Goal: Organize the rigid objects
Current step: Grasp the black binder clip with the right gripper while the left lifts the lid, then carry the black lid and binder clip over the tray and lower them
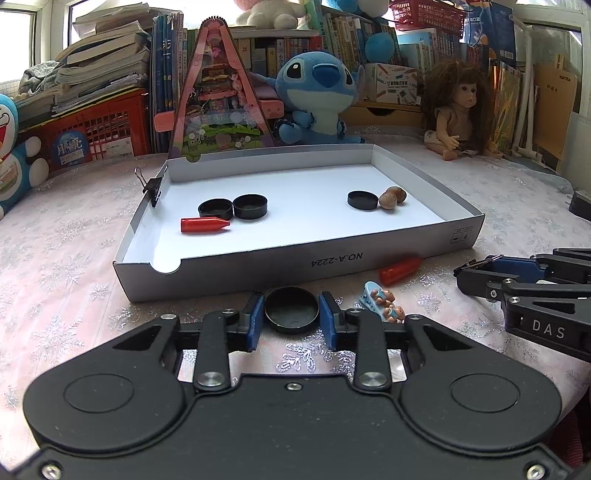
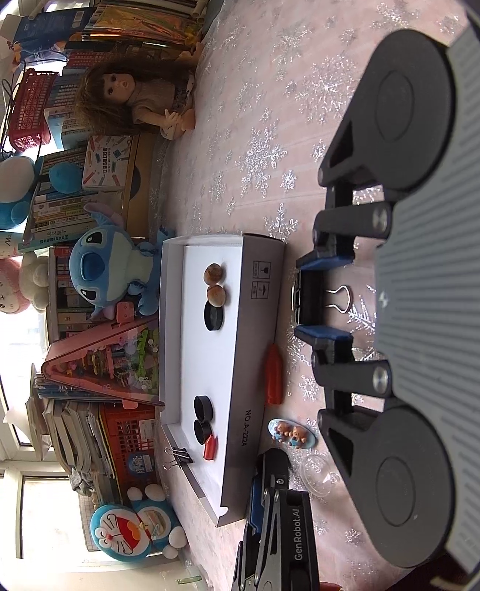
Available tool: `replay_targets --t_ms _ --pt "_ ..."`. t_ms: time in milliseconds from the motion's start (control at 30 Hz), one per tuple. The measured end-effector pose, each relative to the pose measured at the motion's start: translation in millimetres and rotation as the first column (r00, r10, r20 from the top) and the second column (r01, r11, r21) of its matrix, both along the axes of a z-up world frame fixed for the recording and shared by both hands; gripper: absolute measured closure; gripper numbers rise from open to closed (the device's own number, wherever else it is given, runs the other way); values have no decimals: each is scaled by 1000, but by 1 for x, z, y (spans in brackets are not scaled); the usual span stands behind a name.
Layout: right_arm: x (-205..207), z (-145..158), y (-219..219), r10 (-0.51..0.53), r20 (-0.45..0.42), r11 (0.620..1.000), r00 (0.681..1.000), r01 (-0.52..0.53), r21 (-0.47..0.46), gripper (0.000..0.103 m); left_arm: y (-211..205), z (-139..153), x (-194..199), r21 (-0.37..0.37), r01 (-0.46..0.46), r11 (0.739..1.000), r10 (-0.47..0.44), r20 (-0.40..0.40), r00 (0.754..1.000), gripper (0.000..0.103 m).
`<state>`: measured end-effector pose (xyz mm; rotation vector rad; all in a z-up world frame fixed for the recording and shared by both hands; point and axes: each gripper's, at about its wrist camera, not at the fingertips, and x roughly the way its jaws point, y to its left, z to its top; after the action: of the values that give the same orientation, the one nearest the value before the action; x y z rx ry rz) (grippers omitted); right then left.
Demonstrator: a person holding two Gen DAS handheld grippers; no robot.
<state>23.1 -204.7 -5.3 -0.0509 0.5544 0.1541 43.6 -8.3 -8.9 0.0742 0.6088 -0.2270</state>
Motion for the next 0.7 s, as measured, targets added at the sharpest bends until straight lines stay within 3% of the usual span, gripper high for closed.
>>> replay_targets --t_ms 467,700 --pt "-10 23 3 -4 87 1000 996 3 8 67 7 30 -13 -39 14 999 -12 60 998 73" --pt "-5 34 1 -20 107 1000 994 19 11 67 20 45 -1 -56 -30 998 35 82 996 73"
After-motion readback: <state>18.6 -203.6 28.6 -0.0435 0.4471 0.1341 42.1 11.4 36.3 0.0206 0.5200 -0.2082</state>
